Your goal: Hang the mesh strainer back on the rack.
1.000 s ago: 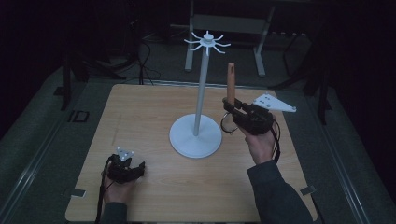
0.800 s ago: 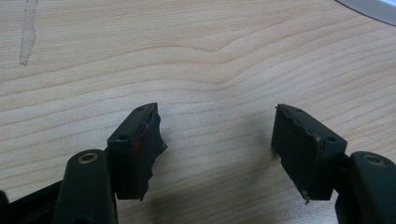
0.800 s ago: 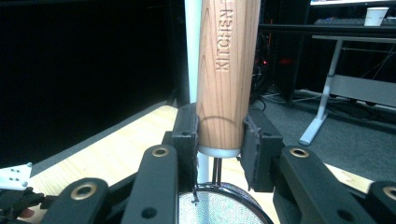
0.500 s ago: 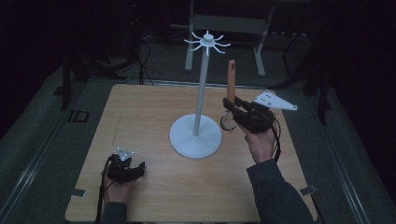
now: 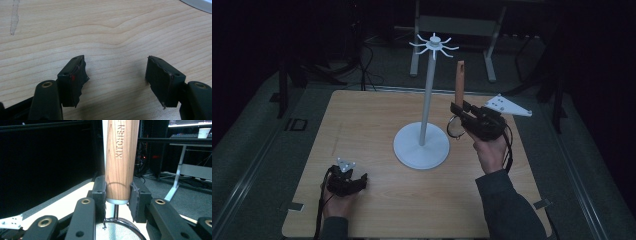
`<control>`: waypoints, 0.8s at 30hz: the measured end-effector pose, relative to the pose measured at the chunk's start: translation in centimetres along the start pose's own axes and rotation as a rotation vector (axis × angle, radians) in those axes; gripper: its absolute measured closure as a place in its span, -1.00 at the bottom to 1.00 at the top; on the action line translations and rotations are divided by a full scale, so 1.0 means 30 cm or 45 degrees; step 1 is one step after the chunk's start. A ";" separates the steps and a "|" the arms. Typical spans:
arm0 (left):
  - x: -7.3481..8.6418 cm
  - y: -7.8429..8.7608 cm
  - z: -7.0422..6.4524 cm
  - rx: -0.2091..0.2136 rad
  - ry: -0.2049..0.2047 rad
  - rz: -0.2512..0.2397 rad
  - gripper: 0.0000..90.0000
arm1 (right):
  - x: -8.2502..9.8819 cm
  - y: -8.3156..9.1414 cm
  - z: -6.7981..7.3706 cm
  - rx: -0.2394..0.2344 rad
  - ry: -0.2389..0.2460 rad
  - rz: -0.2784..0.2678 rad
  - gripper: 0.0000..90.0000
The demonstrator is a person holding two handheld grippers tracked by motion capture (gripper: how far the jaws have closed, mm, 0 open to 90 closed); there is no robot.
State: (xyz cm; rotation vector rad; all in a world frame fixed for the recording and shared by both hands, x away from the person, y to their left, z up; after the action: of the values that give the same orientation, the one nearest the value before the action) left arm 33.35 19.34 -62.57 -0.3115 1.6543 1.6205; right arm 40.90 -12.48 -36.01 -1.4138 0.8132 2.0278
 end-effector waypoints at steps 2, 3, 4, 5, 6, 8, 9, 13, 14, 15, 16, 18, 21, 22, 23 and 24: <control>0.000 0.000 0.000 0.000 -0.001 0.000 -0.27 | -0.002 -0.001 0.004 -0.003 0.000 -0.002 0.55; 0.000 0.000 -0.001 0.000 -0.002 -0.001 -0.27 | -0.003 -0.002 0.005 -0.003 0.002 -0.001 0.55; 0.000 -0.001 -0.001 0.000 -0.003 0.000 -0.27 | -0.005 -0.002 0.006 -0.004 0.004 -0.002 0.55; 0.000 -0.001 -0.001 0.000 -0.002 0.001 -0.27 | -0.006 -0.002 0.007 -0.004 0.004 -0.003 0.55; 0.000 -0.001 -0.001 0.001 -0.002 0.002 -0.27 | -0.008 -0.003 0.008 -0.006 0.003 -0.004 0.55; 0.000 -0.001 -0.001 0.002 -0.003 0.001 -0.27 | -0.011 -0.004 0.009 -0.008 0.002 -0.006 0.54; 0.000 -0.001 -0.001 0.002 -0.002 0.002 -0.27 | -0.013 -0.004 0.010 -0.008 0.002 -0.005 0.55; 0.000 -0.001 -0.002 0.002 -0.001 0.002 -0.27 | -0.018 -0.005 0.013 -0.008 0.010 -0.006 0.55; 0.000 -0.001 -0.002 0.002 0.000 0.002 -0.27 | -0.019 -0.006 0.013 -0.010 0.011 -0.006 0.55; 0.000 -0.002 -0.003 0.003 0.002 0.002 -0.27 | -0.021 -0.006 0.013 -0.010 0.011 -0.007 0.55; 0.000 -0.002 -0.002 0.001 0.000 0.002 -0.27 | -0.022 -0.006 0.013 -0.008 0.009 -0.007 0.55; 0.000 -0.002 -0.002 0.002 -0.002 0.003 -0.27 | -0.027 -0.007 0.013 -0.010 0.013 -0.009 0.55; 0.001 -0.002 -0.003 0.004 -0.005 0.006 -0.27 | -0.034 -0.007 0.013 -0.014 0.008 -0.015 0.54; 0.001 -0.002 -0.004 0.005 -0.004 0.006 -0.27 | -0.036 -0.007 0.013 -0.014 0.009 -0.016 0.55; 0.001 -0.002 -0.004 0.006 -0.004 0.006 -0.27 | -0.038 -0.007 0.014 -0.016 0.006 -0.017 0.55; 0.001 -0.002 -0.004 0.006 -0.005 0.006 -0.27 | -0.039 -0.007 0.015 -0.017 0.006 -0.017 0.55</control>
State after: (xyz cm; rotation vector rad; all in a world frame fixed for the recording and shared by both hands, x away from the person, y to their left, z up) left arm 33.33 19.22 -62.64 -0.3026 1.6567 1.6195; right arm 41.15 -12.10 -34.81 -1.4281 0.7917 2.0237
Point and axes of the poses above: each handheld gripper's, and its own axes: y roughly backward along the jaws, x roughly out of its underside, z roughly to its left, the point moved 9 cm from there along -y, roughly forward along the jaws, and after that the axes turned 11 degrees about -y, right-handed, at the moved point
